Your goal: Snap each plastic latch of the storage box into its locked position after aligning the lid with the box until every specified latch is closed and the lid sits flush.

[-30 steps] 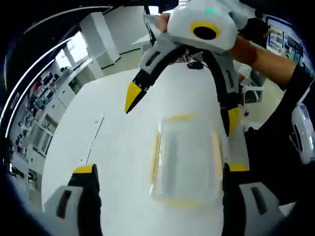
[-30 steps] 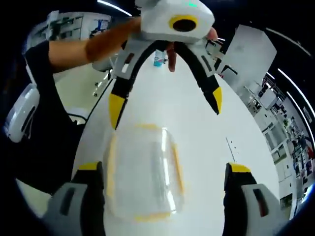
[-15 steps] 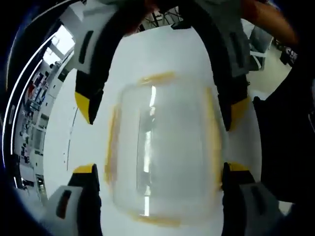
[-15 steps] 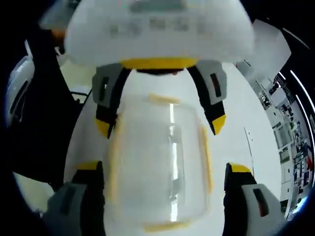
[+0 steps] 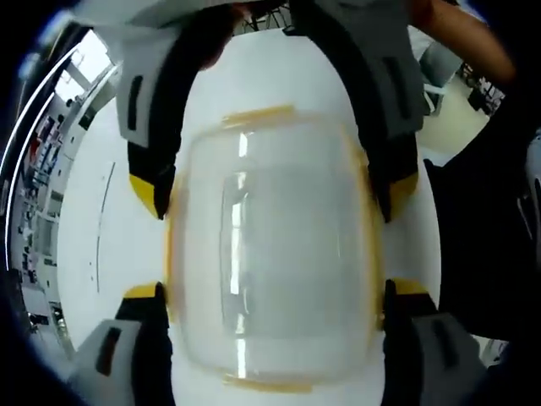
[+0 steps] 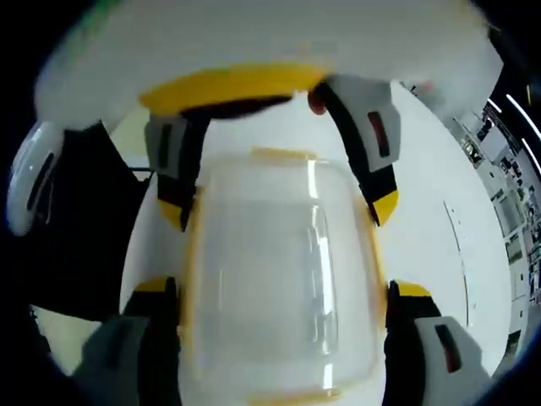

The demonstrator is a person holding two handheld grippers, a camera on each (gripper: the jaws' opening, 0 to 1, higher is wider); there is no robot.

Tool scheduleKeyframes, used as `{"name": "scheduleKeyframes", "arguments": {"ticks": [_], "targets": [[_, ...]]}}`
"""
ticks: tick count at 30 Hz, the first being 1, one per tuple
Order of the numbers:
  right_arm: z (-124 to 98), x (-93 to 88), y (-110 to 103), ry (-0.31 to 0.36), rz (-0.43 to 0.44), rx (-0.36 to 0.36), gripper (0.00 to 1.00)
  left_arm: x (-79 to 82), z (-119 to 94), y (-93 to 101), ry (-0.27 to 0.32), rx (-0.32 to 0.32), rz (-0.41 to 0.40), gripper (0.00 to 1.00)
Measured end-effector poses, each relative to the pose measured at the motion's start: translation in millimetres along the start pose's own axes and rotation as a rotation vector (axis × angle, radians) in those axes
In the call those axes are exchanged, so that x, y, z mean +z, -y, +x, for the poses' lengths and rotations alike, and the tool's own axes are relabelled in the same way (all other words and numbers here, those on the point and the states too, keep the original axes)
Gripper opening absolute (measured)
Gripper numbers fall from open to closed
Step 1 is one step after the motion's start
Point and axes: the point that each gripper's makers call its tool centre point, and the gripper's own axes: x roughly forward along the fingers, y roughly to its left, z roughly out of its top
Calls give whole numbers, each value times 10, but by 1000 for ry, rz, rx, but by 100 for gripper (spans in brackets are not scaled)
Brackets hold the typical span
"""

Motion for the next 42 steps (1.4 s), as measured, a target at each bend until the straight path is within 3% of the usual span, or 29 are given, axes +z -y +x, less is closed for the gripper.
{"name": "scheduleKeyframes", "arguments": {"ticks": [8,11,13,35,39,42], "targets": [[4,-14,5,10,-6,4,100,-22,23,-11,-1,1,6,100],[9,-1,21,29,-12,-1,100,-43,55,-5,-28,30,7,100],[11,2,31,43,-13,-3,100,-101,92,-6,-82,81,39,100],[39,50,46,67,-4,-29,100,-37,15,14,-25,68,19,100],[52,59,35,43,2,-36,100,-41,22,28,-43,70,25,100],[61,54,35,29,7,-43,100,-28,20,31,-9,68,16,100]]}}
